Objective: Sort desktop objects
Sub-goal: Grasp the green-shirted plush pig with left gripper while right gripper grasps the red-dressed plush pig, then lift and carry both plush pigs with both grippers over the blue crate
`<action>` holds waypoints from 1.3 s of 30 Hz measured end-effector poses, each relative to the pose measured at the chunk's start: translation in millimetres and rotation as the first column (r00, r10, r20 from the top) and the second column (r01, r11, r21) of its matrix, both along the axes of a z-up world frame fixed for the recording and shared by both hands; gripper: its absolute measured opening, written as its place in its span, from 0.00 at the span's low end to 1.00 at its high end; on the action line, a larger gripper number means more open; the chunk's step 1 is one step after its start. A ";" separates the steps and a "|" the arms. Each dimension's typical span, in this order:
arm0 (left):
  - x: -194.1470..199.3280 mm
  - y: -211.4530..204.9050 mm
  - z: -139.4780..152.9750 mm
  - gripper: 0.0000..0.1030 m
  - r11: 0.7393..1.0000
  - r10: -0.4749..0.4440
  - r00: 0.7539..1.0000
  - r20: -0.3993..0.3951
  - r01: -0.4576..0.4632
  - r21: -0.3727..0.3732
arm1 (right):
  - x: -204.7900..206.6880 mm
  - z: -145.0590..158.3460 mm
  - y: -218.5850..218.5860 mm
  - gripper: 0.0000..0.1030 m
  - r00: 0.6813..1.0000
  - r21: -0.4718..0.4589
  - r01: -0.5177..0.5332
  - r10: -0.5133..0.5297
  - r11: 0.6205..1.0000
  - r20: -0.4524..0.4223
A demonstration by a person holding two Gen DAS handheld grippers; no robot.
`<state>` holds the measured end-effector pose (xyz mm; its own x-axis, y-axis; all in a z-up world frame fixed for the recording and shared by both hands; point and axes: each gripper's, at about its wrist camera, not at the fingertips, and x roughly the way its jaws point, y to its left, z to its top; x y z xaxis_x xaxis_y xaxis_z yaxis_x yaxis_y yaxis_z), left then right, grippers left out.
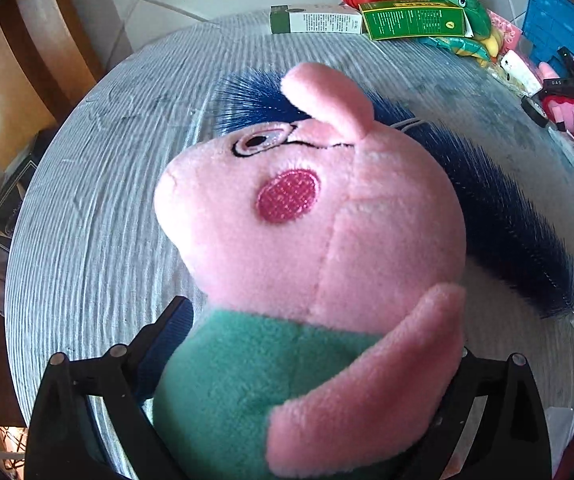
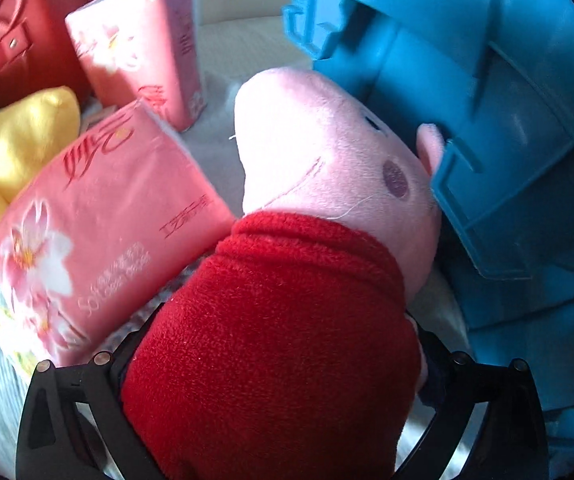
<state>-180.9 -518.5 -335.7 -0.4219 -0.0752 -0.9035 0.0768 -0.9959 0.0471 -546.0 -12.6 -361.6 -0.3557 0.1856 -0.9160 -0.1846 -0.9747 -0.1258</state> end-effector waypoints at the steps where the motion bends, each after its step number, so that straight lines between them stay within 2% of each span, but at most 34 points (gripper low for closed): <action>1: -0.2 -1.6 -1.9 0.96 1.000 0.006 1.000 0.012 -0.006 0.013 | 2.3 0.5 -0.8 0.93 1.000 0.001 -0.015 0.015 1.000 0.006; 3: 0.9 -12.4 -7.0 1.00 0.996 0.032 0.999 0.044 -0.036 0.084 | 9.8 5.4 -4.4 0.86 0.999 0.011 -0.053 0.053 0.999 0.000; 5: 5.2 -18.1 -7.7 1.00 0.993 0.040 0.999 0.023 -0.042 0.107 | 22.2 11.4 -9.6 0.82 0.995 0.007 -0.101 0.102 0.995 -0.012; 7: 3.5 -15.4 -9.1 0.99 0.995 0.070 0.997 0.034 -0.072 0.065 | 37.7 16.9 -16.5 0.81 0.988 0.006 -0.155 0.155 0.988 -0.027; 9: 4.7 -5.8 -5.5 0.87 0.995 0.096 0.995 -0.019 -0.096 -0.005 | 55.6 22.5 -24.7 0.80 0.977 0.025 -0.206 0.207 0.978 -0.045; 13: 9.5 9.8 -0.3 0.75 0.984 0.128 0.989 -0.069 -0.135 -0.117 | 96.8 37.0 -40.3 0.79 0.948 0.057 -0.304 0.307 0.951 -0.080; 15: 15.1 15.0 9.0 0.73 0.983 0.141 0.984 -0.107 -0.152 -0.104 | 117.4 46.4 -48.6 0.79 0.926 0.095 -0.355 0.363 0.930 -0.100; 19: 19.4 37.9 43.6 0.73 0.979 0.137 0.972 -0.193 -0.162 -0.123 | 156.8 74.3 -60.1 0.79 0.884 0.136 -0.423 0.441 0.896 -0.157; 29: 23.2 93.8 141.3 0.73 0.977 0.011 0.923 -0.386 -0.092 -0.193 | 228.7 181.3 -64.0 0.79 0.786 0.117 -0.480 0.485 0.870 -0.382; 35: 18.3 123.5 194.8 0.73 0.981 -0.054 0.874 -0.482 -0.042 -0.187 | 259.9 236.1 -63.5 0.79 0.739 0.096 -0.487 0.468 0.868 -0.484; 39: 10.3 150.3 233.6 0.73 0.981 -0.131 0.824 -0.552 0.028 -0.191 | 288.2 271.3 -55.7 0.79 0.705 0.094 -0.478 0.445 0.873 -0.552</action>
<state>-170.6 -368.2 -102.0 -0.8613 -0.1470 -0.4864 0.0623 -0.9806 0.1859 -257.8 -68.2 -90.3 -0.8192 -0.1776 -0.5453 0.2700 -0.9583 -0.0936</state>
